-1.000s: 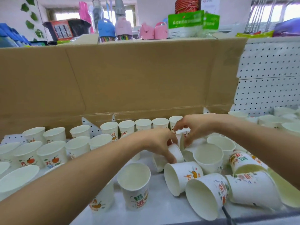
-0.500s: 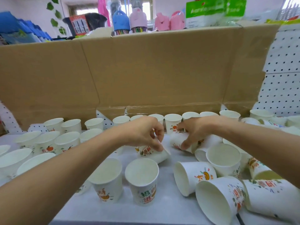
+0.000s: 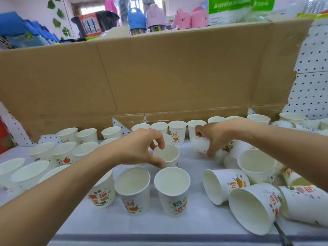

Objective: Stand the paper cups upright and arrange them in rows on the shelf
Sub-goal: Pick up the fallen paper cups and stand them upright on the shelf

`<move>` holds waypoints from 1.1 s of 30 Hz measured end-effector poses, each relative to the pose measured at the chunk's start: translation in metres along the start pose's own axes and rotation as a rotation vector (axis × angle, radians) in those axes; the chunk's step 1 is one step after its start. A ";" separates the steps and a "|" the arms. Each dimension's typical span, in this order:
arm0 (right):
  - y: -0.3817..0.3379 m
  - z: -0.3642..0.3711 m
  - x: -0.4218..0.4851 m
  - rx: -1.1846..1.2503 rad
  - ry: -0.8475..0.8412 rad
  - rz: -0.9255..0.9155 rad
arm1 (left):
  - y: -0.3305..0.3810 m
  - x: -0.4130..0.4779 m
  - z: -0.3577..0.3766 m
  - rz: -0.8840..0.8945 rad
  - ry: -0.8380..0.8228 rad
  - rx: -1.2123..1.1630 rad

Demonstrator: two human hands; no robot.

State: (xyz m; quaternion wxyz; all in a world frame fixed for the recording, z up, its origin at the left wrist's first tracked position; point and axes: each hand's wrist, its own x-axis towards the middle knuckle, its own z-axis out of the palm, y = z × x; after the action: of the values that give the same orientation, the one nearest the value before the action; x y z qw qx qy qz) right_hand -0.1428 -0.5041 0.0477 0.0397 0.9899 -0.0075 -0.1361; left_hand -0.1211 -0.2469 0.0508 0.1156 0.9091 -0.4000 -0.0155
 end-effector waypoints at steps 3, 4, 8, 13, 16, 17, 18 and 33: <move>-0.008 -0.008 -0.006 -0.063 0.047 -0.055 | 0.009 0.002 0.004 -0.096 0.070 0.008; -0.012 -0.010 -0.008 -0.095 0.048 -0.062 | 0.014 0.004 0.007 -0.125 0.100 0.036; -0.031 -0.010 -0.004 -0.205 0.027 -0.075 | 0.031 0.010 0.019 -0.190 0.139 0.218; -0.038 -0.018 -0.006 -0.121 -0.023 -0.086 | 0.024 0.010 0.018 -0.134 0.134 0.212; -0.036 -0.026 -0.012 0.007 -0.074 -0.095 | 0.011 0.006 0.012 -0.063 0.070 0.141; -0.036 -0.026 -0.013 0.040 -0.078 -0.095 | 0.007 0.004 0.010 -0.041 0.038 0.129; -0.037 -0.026 -0.014 0.062 -0.069 -0.093 | 0.002 0.003 0.008 -0.027 0.008 0.112; -0.032 -0.018 -0.036 0.264 0.178 -0.131 | -0.012 -0.005 0.008 -0.072 0.017 -0.015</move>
State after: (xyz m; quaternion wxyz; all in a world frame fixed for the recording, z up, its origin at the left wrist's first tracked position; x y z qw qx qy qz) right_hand -0.1726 -0.4701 0.0719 -0.0991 0.9930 0.0429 -0.0479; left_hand -0.1169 -0.2372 0.0403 0.1252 0.9220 -0.3661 -0.0149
